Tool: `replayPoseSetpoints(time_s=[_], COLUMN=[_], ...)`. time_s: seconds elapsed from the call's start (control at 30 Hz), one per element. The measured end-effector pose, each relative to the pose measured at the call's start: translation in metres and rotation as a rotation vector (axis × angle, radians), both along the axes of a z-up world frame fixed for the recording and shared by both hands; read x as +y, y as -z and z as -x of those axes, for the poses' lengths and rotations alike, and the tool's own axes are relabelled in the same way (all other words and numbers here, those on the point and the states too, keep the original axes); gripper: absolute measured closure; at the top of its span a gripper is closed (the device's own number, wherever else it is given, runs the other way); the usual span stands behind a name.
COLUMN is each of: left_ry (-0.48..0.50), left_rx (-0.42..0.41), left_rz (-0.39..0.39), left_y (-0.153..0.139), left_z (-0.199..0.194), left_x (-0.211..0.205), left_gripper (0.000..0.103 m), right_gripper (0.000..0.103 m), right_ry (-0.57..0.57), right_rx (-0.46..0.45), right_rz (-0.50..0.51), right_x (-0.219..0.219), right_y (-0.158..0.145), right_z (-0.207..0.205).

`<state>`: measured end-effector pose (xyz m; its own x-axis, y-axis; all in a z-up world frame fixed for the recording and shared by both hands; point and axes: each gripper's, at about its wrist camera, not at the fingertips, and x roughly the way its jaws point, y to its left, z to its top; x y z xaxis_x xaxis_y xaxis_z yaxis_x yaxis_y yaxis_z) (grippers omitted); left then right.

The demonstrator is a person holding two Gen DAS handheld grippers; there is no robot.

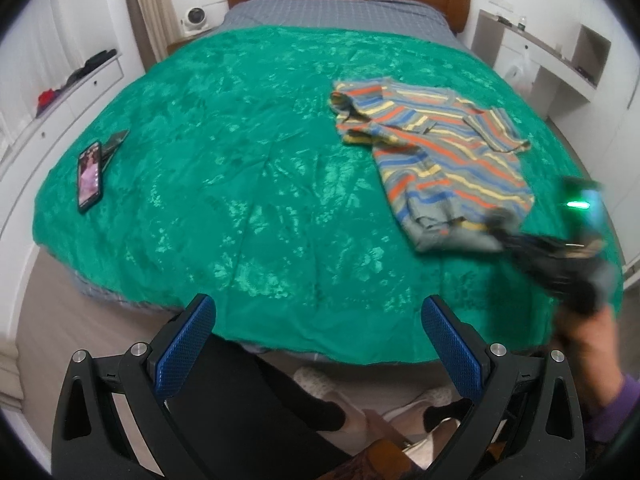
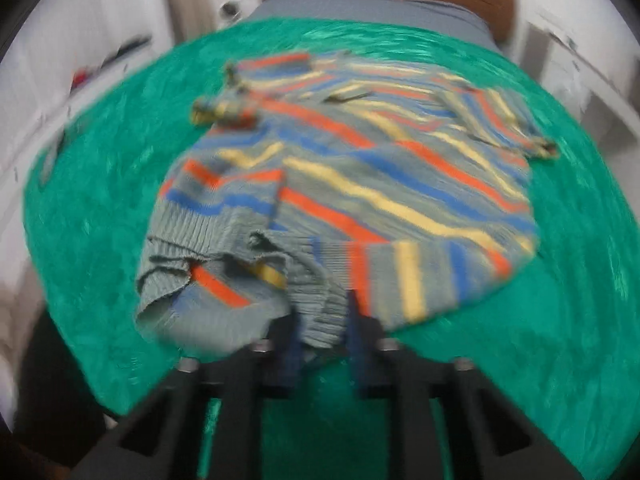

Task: Fold small clothes
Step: 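Grasp the sweater hem with the right gripper while the left gripper grasps the hem too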

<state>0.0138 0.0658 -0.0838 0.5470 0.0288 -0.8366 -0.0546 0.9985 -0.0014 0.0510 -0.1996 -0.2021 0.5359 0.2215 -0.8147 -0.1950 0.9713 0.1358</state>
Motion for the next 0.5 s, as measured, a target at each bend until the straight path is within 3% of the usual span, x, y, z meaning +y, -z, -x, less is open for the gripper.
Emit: replayPoseSetpoints(time_s=[0.13,0.27,0.43,0.5], left_ry=[0.058,0.251,0.445,0.467], left_rx=[0.01,-0.007,0.141,0.194], left_rz=[0.088,0.211,0.244,0.193], left_y=[0.007,0.013,0.059,0.083], left_z=[-0.015,-0.056,-0.115,-0.133], left_x=[-0.005,-0.05,-0.126,-0.154], left_gripper=[0.001,0.001,0.002,0.002], right_gripper=[0.089,0.088,0.087,0.087], right_ry=[0.102,0.137,0.184,0.181], right_rx=[0.02,0.067,0.074,0.075], right_rz=[-0.055,-0.098,-0.146,-0.142], right_x=[-0.05,-0.062,-0.067,-0.066], right_y=[-0.01,0.006,0.013,0.016], right_z=[0.042,0.048,0.05,0.051])
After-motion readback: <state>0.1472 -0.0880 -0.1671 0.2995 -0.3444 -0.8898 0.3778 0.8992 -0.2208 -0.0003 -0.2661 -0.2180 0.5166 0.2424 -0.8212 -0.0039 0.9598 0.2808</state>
